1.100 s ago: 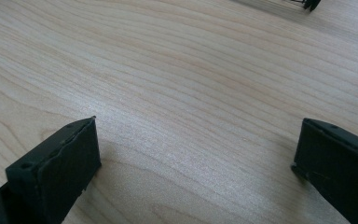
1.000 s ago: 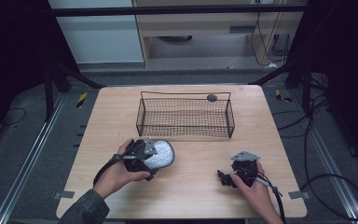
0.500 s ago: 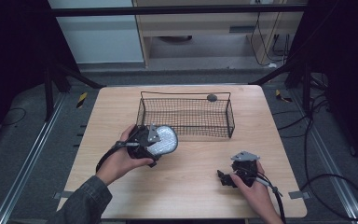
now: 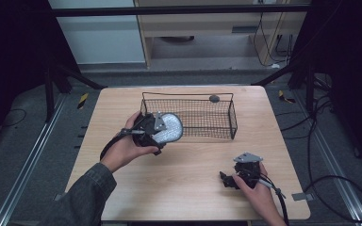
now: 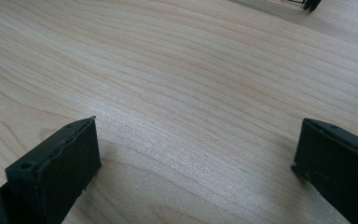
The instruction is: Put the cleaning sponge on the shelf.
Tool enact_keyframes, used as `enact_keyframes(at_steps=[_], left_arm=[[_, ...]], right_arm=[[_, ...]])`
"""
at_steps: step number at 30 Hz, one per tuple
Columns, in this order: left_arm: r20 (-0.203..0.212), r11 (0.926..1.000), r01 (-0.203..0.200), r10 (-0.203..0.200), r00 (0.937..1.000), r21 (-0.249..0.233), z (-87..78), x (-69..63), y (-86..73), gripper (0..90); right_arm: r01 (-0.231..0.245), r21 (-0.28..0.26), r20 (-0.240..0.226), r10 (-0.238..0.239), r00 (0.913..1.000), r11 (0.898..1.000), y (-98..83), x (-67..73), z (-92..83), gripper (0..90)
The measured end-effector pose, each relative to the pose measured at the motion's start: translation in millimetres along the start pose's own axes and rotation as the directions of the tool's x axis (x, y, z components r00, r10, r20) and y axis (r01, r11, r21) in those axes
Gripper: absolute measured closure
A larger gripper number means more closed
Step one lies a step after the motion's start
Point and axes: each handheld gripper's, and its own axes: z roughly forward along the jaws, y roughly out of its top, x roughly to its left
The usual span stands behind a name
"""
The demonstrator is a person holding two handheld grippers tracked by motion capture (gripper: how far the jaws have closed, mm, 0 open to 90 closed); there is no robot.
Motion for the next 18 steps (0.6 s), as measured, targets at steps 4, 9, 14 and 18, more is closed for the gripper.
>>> enact_keyframes(at_steps=[4, 9, 14, 18], left_arm=[[-0.009, 1.0, -0.005, 0.005, 0.9999, 0.002, -1.8, 9.8, 5.1, 4.9], [-0.028, 0.9999, -0.013, 0.013, 0.9995, -0.001, -3.6, 20.1, 9.6, 4.9], [-0.045, 0.9997, -0.024, 0.023, 0.9987, -0.006, -2.7, 27.9, 14.3, 4.9], [-0.053, 0.9998, -0.021, 0.02, 0.9984, -0.004, -0.2, 34.7, 16.8, 4.9]], right_arm=[[0.001, -0.001, -0.001, -0.001, 1.0, 1.0, 0.0, -0.1, 0.1, 0.3], [0.004, -0.002, -0.001, -0.004, 1.0, 1.0, 0.0, -0.3, 0.3, 0.3], [0.004, -0.003, -0.001, -0.004, 1.0, 1.0, 0.0, -0.3, 0.3, 0.3], [0.003, -0.002, -0.001, -0.003, 1.0, 1.0, 0.0, -0.2, 0.3, 0.4]])
